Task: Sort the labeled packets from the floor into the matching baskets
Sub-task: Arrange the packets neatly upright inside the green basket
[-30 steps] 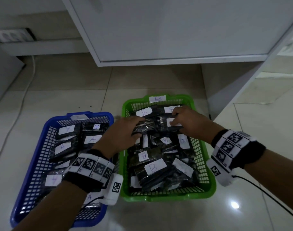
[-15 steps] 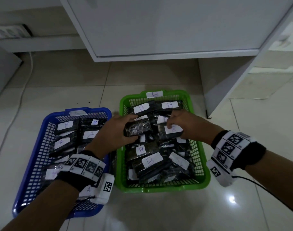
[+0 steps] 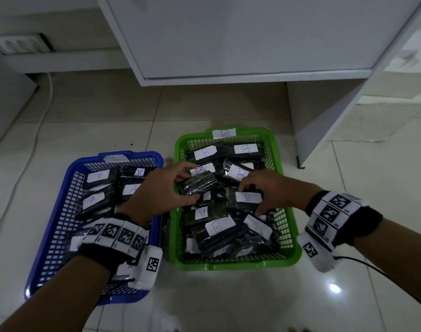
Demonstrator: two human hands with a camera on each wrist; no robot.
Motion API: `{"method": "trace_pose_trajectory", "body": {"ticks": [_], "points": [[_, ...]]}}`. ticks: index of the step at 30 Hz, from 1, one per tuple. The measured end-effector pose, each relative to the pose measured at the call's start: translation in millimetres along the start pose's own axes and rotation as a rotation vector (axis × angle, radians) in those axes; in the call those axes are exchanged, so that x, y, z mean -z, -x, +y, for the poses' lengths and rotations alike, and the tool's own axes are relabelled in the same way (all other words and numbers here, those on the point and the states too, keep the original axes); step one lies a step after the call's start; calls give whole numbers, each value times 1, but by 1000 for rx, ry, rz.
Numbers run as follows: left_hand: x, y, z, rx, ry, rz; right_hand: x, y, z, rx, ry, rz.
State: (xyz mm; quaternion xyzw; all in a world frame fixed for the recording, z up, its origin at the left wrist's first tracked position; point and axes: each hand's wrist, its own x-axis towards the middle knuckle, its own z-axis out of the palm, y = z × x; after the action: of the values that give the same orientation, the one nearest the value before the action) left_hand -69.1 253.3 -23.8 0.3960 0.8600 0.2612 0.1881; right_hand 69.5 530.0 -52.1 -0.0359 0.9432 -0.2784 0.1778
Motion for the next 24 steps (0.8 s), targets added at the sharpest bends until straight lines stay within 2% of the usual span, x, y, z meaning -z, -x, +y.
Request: {"method": "trace_pose_trajectory", "body": {"ticks": [4, 11, 18, 24], "points": [[-2, -2, 0, -5, 13, -3, 3, 4, -7, 3, 77, -2], [-4, -4, 0, 20, 42, 28, 14, -17, -4, -2, 344, 118], [-5, -4, -4, 17, 74, 38, 16, -28, -6, 18, 605, 49], [-8, -7, -8, 30, 81, 40, 19, -37, 2, -11, 685, 85]]}}
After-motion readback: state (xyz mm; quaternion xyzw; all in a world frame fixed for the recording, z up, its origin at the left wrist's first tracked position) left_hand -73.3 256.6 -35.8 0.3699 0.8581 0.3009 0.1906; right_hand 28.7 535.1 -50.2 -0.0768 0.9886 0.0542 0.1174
